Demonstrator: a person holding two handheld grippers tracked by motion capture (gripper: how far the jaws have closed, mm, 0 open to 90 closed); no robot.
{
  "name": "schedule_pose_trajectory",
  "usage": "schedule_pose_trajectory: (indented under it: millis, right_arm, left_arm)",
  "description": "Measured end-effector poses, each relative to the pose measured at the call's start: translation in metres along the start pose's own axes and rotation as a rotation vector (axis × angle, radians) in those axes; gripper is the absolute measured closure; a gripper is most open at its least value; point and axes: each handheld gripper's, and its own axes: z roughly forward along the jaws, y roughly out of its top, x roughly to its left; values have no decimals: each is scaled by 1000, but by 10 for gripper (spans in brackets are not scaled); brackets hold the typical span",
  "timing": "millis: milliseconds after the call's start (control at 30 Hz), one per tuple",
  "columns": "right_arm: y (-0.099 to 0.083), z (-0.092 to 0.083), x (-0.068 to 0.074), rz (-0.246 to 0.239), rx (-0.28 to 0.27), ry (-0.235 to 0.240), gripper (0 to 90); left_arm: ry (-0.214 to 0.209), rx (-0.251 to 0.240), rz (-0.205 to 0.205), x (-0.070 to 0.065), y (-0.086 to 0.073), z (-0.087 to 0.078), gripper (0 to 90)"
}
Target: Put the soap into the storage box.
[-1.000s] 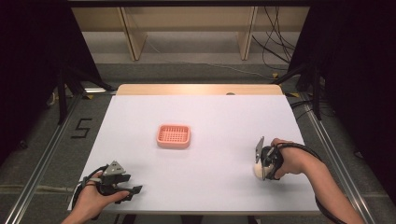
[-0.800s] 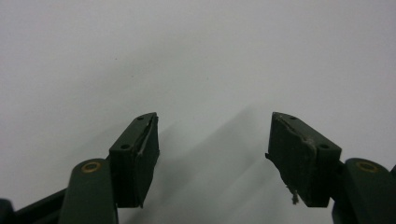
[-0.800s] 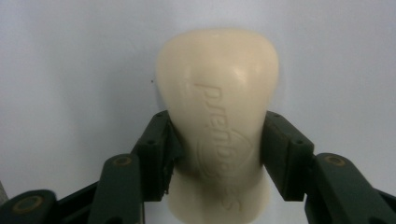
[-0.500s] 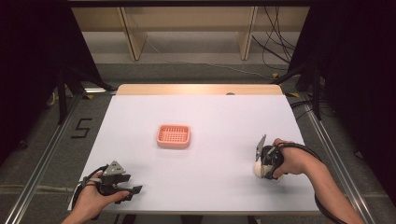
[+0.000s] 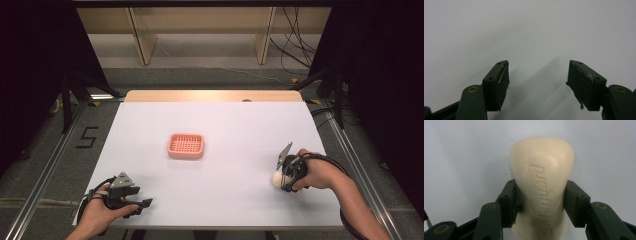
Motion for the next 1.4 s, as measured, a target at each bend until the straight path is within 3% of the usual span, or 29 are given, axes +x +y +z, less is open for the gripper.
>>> schedule_pose_trajectory:
  millis: [367, 400, 433, 467, 500, 567, 600, 633, 700, 800, 1200, 1300, 1400]
  right_arm:
    - [-9, -5, 2, 47, -71, 25, 506]
    - [-11, -6, 1, 43, -108, 8, 506]
    - [-11, -6, 1, 43, -108, 8, 506]
    - [-10, -5, -1, -3, -132, 3, 506]
    - [-11, -6, 3, 56, -127, 13, 506]
    - [-12, -5, 1, 23, -164, 13, 506]
    - [-12, -5, 1, 23, -164, 13, 506]
    - [-13, -5, 3, 59, -160, 18, 506]
    - [-14, -4, 2, 43, -178, 20, 506]
    - [-14, -4, 4, 68, -177, 17, 506]
    - [-9, -13, 5, 68, -216, -3, 506]
    - [-7, -13, 5, 65, -231, -4, 506]
    - [-3, -15, 7, 61, -235, -1, 506]
  left_arm:
    - [-16, -6, -10, -1, 0, 0, 333]
    - [-17, -6, -10, -1, 0, 0, 333]
    - [-17, -6, -10, -1, 0, 0, 333]
    - [-14, -7, -9, -1, 0, 0, 333]
    - [-2, -7, 2, 0, 0, 0, 333]
    - [-13, -9, -8, -1, 0, 0, 333]
    - [-13, -9, -8, -1, 0, 0, 333]
    - [-2, -7, 2, 0, 0, 0, 333]
    - [0, -8, 0, 0, 0, 0, 333]
    - [-5, -14, 0, 0, 0, 0, 333]
    - [-2, -7, 0, 0, 0, 0, 333]
    - [-20, -6, -9, -1, 0, 0, 333]
    - [-3, -11, 0, 0, 0, 0, 333]
